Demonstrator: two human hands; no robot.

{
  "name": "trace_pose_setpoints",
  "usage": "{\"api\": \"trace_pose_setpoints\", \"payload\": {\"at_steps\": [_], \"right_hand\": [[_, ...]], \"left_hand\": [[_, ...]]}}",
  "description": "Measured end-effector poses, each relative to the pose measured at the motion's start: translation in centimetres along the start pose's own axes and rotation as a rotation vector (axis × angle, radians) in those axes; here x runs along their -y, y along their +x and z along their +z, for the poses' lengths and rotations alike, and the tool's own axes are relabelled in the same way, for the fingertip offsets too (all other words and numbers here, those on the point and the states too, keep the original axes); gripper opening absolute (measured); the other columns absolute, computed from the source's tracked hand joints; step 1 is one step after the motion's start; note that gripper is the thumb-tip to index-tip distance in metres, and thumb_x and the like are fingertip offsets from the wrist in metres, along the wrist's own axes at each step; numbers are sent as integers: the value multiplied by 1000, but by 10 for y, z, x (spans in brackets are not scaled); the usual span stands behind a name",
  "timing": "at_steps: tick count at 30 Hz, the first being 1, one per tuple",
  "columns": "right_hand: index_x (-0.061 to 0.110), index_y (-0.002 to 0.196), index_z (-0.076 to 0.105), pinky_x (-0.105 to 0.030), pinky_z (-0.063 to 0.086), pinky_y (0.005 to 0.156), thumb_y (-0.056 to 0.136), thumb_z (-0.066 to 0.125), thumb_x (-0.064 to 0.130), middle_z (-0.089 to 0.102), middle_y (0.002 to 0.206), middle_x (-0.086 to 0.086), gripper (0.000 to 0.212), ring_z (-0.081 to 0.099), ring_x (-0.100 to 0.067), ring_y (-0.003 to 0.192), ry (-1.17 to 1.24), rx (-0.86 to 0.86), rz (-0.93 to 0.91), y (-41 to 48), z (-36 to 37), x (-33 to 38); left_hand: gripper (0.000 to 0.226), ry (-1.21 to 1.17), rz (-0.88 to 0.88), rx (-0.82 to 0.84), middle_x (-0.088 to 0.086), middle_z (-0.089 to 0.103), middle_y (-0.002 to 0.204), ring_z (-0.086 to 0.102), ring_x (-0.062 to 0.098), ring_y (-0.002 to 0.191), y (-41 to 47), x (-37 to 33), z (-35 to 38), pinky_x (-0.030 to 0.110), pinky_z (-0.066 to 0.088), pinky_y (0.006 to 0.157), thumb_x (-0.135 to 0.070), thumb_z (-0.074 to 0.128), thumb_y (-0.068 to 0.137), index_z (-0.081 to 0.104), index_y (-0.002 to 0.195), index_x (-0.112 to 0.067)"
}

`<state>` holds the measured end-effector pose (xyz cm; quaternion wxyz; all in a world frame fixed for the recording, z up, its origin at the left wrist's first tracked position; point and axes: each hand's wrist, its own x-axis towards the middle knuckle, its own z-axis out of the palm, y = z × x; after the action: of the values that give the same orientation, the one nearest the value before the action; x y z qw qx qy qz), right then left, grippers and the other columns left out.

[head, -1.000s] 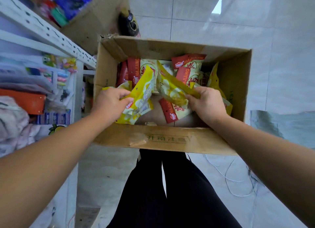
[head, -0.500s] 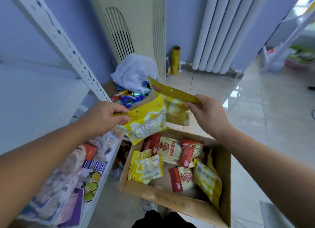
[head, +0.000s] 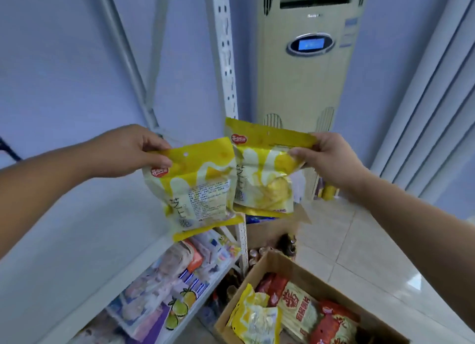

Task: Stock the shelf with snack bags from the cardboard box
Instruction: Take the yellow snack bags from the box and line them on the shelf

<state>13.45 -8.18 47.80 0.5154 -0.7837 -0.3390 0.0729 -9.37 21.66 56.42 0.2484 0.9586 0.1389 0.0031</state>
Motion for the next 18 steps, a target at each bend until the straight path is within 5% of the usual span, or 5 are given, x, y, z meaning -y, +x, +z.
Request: {"api": "trace_pose_setpoints", "payload": {"at_steps": [2, 5, 7, 11, 18], "right_hand": [[5, 92, 71, -60, 56, 85, 85, 71, 42, 75, 88, -18, 38, 72, -42, 87, 18, 53, -48, 6, 23, 22], [6, 88, 73, -54, 59, 80, 93, 71, 26, 77, 81, -13, 20, 74, -36, 77, 49, 108, -102, 8, 63, 53], [10, 86, 74, -55, 59, 80, 93, 71, 23, 77, 80, -10, 15, 74, -35, 77, 60, 127, -150, 6, 94, 74], [15, 88, 76, -46, 61, 85, 94, 70, 14, 79, 82, -4, 9, 77, -21, 78, 159, 183, -204, -11, 157, 127], [10, 95, 77, -53, 60, 86, 94, 69, 15, 79, 85, -10, 9, 76, -29, 80, 254, 258, -267, -69, 260, 212]], "left_hand": [[64, 36, -65, -42, -22, 76, 84, 68, -8, 75, -31, 16, -24, 19, 51, 73, -90, 64, 47, 75, 89, -44], [7, 30, -154, -92, -19, 77, 85, 70, -5, 78, -81, 36, -47, 25, 54, 83, -42, 74, 82, 78, 85, -37], [11, 78, -182, -162, -19, 77, 83, 70, -4, 76, -120, 54, -62, 23, 51, 77, -27, 73, 86, 77, 83, -37], [3, 151, -301, -261, -22, 74, 80, 68, -5, 74, -212, 90, -86, 27, 52, 75, -36, 75, 82, 76, 84, -38], [5, 224, -461, -360, -18, 76, 88, 71, 4, 82, -380, 143, -128, 40, 55, 86, -37, 74, 84, 76, 89, -35]]}}
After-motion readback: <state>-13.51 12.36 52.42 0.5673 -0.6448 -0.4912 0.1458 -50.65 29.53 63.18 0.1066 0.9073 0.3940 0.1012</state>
